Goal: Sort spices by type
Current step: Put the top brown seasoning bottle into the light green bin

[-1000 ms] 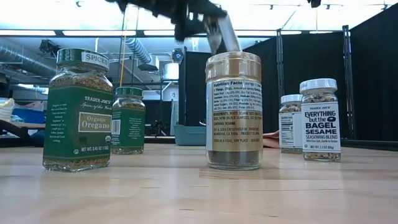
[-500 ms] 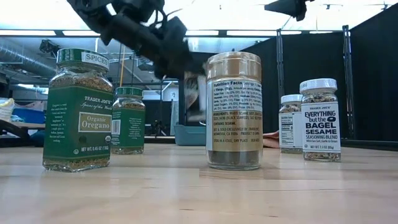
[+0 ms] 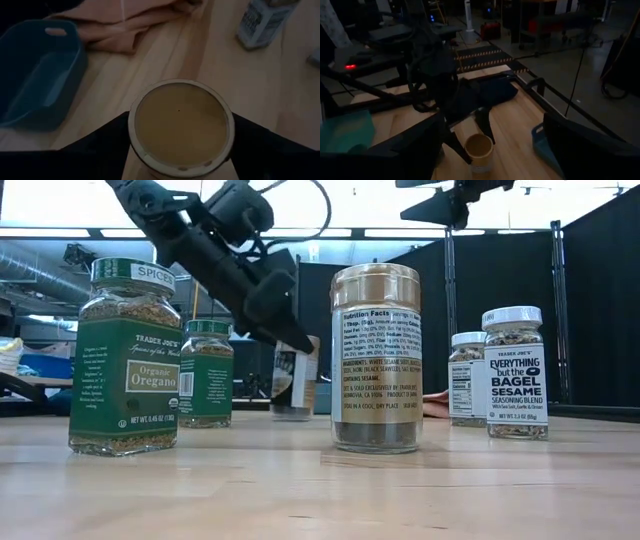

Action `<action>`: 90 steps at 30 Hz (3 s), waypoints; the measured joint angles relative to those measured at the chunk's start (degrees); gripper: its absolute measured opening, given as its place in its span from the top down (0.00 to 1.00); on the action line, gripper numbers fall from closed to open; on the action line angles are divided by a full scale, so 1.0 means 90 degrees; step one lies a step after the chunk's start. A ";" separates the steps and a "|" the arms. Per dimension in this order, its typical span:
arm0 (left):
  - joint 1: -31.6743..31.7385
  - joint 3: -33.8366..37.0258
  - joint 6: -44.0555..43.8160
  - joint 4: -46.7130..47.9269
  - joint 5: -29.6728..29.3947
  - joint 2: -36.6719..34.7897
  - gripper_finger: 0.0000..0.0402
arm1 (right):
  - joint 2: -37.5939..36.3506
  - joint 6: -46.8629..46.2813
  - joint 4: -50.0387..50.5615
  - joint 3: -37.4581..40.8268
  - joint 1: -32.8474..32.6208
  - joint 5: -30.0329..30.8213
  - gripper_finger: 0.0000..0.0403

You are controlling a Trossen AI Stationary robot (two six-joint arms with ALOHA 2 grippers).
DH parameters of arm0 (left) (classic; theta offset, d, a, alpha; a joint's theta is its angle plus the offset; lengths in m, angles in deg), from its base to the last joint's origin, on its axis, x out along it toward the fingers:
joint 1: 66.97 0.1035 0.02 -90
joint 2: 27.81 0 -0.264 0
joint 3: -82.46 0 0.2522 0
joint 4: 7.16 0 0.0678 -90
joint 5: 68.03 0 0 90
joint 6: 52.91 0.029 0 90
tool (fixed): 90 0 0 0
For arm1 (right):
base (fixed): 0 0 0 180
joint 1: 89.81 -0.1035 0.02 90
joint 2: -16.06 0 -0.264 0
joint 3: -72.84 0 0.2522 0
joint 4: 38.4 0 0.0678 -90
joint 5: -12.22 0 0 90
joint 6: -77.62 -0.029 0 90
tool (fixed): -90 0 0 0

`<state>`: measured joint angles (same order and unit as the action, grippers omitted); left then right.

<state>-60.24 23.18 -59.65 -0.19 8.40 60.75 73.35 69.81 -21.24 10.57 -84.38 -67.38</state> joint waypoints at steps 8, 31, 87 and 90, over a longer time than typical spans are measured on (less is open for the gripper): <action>-0.0002 -0.0034 -0.0112 -0.0269 -0.0011 0.0215 0.30 | 0.0189 -0.0015 -0.0158 0.0000 0.0000 -0.0012 0.14; 0.0226 -0.0544 -0.0508 -0.0140 0.1501 -0.0370 0.13 | 0.0188 0.0089 -0.0128 0.0000 0.0000 0.0000 0.14; -0.0374 -0.0957 -0.1309 0.4823 -0.1300 -0.6890 0.14 | 0.4690 0.1323 -0.1781 -0.1144 -0.0357 0.0037 0.14; -0.0374 -0.0957 -0.1309 0.4826 -0.1299 -0.6890 0.14 | 0.4685 0.1196 -0.1498 -0.1144 -0.0336 0.0044 0.14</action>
<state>-63.61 14.57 -71.44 43.24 -3.29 -1.26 115.52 80.58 -34.72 0.27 -87.40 -66.99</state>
